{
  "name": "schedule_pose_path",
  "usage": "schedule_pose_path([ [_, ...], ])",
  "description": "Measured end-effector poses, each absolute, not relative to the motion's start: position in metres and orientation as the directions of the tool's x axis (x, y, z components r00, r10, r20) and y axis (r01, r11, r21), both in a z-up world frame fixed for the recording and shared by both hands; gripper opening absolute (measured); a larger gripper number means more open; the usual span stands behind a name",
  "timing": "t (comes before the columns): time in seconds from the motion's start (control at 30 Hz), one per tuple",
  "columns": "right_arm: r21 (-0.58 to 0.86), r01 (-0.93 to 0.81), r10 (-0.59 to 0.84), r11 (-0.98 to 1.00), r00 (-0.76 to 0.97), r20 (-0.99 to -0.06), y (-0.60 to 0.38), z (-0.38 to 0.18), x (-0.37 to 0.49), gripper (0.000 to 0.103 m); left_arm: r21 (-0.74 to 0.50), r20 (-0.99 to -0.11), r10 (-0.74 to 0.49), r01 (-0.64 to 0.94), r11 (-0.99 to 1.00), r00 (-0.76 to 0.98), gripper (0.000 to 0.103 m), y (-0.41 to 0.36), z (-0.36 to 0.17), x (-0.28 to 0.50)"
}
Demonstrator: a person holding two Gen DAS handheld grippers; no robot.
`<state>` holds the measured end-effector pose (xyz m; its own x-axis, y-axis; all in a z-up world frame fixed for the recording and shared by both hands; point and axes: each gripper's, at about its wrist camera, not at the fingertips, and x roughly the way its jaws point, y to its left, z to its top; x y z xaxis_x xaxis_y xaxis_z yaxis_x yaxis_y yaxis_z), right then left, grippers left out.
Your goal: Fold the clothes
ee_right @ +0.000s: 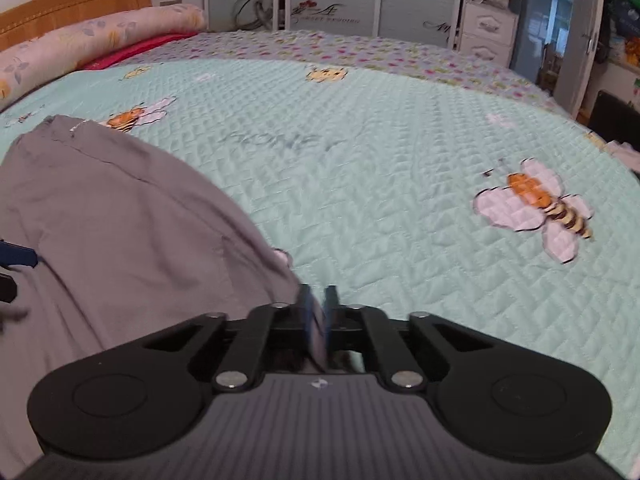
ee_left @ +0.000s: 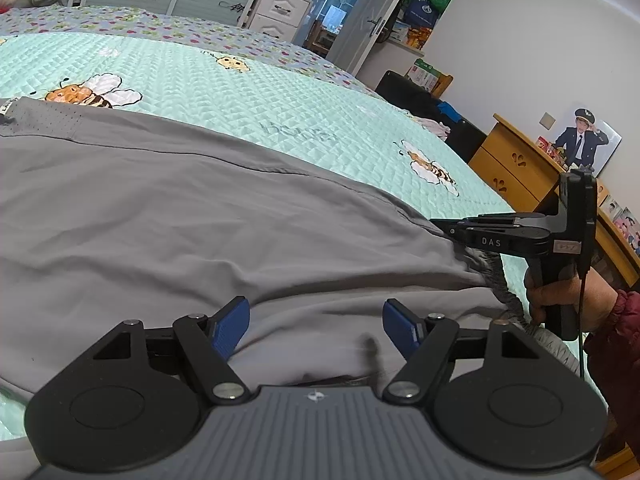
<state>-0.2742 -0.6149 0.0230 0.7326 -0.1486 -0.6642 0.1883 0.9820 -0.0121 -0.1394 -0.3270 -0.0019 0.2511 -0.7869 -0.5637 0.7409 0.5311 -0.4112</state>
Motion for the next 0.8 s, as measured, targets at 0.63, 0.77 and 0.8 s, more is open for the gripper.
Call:
schedule_pose_path([
  [0.63, 0.074, 0.271, -0.169, 0.960, 0.767, -0.619, -0.632, 0.038, -0.292, 0.022, -0.401, -0.554, -0.791, 0.750, 0.527, 0.260, 0.076, -0.324, -0.003, -0.143],
  [0.77, 0.057, 0.238, -0.141, 0.970, 0.736, -0.662, -0.629, 0.029, -0.284, 0.022, -0.405, -0.550, -0.794, 0.749, 0.524, 0.259, 0.076, -0.323, -0.004, -0.143],
  [0.8, 0.067, 0.227, -0.125, 0.972, 0.736, -0.665, -0.628, 0.028, -0.284, 0.022, -0.406, -0.549, -0.795, 0.749, 0.523, 0.258, 0.076, -0.322, -0.004, -0.143],
])
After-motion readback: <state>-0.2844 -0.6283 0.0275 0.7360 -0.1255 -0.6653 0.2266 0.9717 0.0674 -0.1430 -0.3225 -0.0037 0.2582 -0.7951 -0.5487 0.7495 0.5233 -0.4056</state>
